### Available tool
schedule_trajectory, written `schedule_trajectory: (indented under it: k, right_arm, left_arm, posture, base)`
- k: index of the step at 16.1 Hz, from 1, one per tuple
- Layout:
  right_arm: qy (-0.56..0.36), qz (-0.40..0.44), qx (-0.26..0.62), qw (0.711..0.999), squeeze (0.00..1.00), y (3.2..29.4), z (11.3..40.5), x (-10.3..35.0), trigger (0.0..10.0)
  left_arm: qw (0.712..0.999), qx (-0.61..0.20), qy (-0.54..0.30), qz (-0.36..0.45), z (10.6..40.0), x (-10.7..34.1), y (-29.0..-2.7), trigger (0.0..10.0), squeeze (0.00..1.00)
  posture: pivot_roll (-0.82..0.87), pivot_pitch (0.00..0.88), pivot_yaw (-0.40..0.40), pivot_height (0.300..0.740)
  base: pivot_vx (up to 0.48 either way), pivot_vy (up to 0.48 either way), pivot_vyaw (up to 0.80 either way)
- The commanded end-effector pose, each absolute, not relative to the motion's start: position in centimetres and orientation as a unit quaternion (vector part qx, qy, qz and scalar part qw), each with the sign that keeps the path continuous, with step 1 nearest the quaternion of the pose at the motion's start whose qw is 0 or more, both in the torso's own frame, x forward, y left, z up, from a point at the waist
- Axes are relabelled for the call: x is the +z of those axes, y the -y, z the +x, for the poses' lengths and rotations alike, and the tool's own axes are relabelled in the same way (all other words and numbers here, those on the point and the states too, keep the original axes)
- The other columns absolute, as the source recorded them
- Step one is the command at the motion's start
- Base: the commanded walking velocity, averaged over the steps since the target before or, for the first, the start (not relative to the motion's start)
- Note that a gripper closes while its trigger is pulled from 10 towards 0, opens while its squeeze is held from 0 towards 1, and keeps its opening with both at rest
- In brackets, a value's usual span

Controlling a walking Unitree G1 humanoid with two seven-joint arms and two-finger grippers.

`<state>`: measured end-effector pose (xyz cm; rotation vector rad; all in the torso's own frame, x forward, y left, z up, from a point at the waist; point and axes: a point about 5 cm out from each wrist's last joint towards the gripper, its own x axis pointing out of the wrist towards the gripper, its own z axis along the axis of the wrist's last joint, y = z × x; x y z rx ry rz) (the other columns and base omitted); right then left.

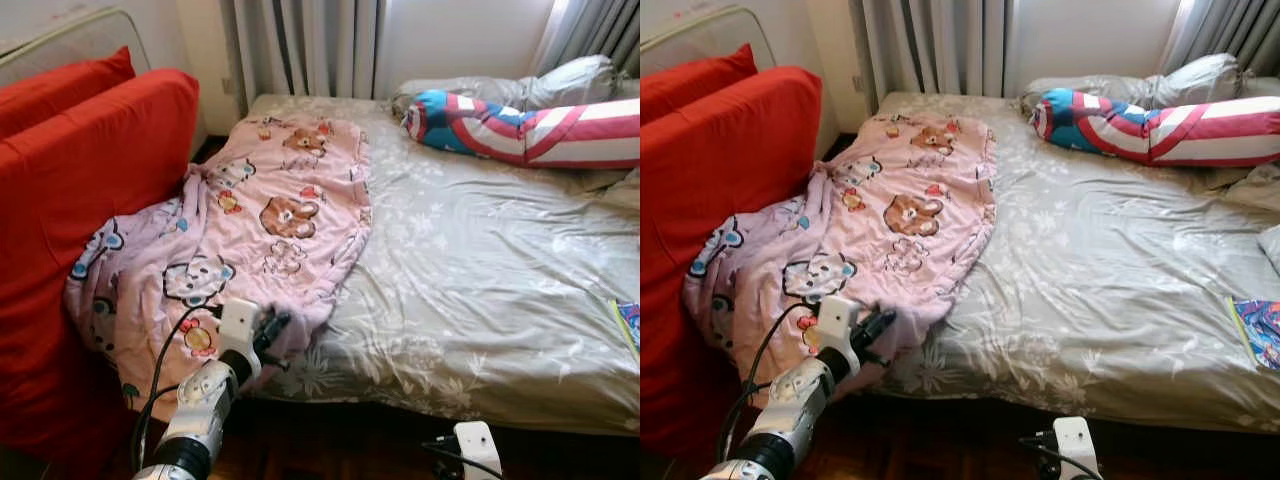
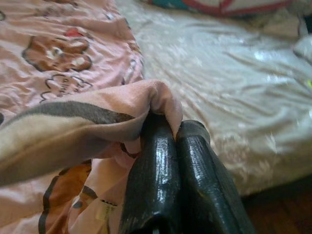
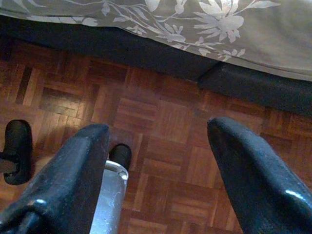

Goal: Clean up the room

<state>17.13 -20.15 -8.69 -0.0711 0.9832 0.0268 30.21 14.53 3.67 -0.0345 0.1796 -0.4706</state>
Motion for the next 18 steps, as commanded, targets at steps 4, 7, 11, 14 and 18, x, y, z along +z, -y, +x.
schedule_trajectory:
  k: [4, 7, 11, 14, 18]
  right_arm:
    - [-0.472, -0.034, 0.015, 0.881, 0.00, 20.1, 17.2, -8.7, 10.0]
    - [-0.472, -0.032, 0.016, 0.881, 0.00, 20.0, 17.2, -8.7, 10.0]
    - [-0.472, -0.030, 0.017, 0.881, 0.00, 20.0, 17.2, -8.7, 10.0]
    - [-0.472, -0.029, 0.016, 0.881, 0.00, 20.0, 17.2, -8.7, 10.0]
    - [-0.473, -0.035, 0.026, 0.880, 0.00, 19.9, 17.2, -8.7, 10.0]
  left_arm:
    - [0.912, -0.364, -0.156, 0.109, 28.1, 1.9, -13.9, 10.0, 0.00]
    - [0.907, -0.382, -0.160, 0.074, 27.9, 2.1, -13.9, 10.0, 0.00]
    - [0.896, -0.418, -0.151, -0.003, 27.5, 2.7, -13.1, 10.0, 0.00]
    - [0.863, -0.483, -0.114, -0.097, 26.6, 5.5, -12.4, 10.0, 0.00]
    - [0.841, -0.507, -0.188, -0.021, 25.2, 3.6, -13.0, 10.0, 0.00]
  posture:
    - [-0.03, 0.029, -0.022, 0.740]
    - [-0.03, 0.029, -0.023, 0.740]
    - [-0.03, 0.030, -0.023, 0.740]
    - [-0.04, 0.029, -0.021, 0.740]
    - [-0.03, 0.030, -0.021, 0.740]
  base:
    - [0.000, 0.000, 0.00]
    - [0.000, 0.000, 0.00]
    - [0.000, 0.000, 0.00]
    - [0.000, 0.000, 0.00]
    - [0.000, 0.000, 0.00]
